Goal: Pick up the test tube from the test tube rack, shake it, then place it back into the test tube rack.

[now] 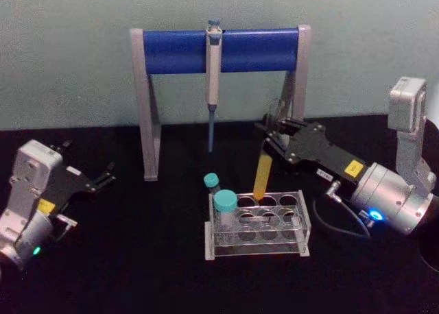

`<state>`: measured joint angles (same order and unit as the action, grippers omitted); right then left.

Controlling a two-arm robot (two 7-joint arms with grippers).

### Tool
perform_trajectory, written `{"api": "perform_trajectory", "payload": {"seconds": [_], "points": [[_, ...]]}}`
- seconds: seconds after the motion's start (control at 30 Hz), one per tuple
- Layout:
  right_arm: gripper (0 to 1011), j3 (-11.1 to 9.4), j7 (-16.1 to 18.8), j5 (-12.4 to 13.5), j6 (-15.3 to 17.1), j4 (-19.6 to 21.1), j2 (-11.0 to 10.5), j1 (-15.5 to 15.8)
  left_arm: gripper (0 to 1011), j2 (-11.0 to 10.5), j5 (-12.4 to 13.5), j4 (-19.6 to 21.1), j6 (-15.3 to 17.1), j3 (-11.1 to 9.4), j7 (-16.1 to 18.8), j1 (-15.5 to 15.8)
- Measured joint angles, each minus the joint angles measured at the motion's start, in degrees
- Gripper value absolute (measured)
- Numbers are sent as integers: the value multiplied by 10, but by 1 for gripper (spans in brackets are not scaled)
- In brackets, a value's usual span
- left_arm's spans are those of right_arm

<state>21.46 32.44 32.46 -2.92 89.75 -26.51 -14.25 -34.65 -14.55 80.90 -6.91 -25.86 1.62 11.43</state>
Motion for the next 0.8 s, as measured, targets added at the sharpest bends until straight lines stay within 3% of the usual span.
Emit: {"api": "perform_trajectory", "payload": {"seconds": [0.4,0.8], "points": [[237,20,25,16,-7,11,-25,8,1001,0,0,0,0,0,0,0],[237,37,25,7,-19,-9,-20,2,1001,0,0,0,0,0,0,0]]}}
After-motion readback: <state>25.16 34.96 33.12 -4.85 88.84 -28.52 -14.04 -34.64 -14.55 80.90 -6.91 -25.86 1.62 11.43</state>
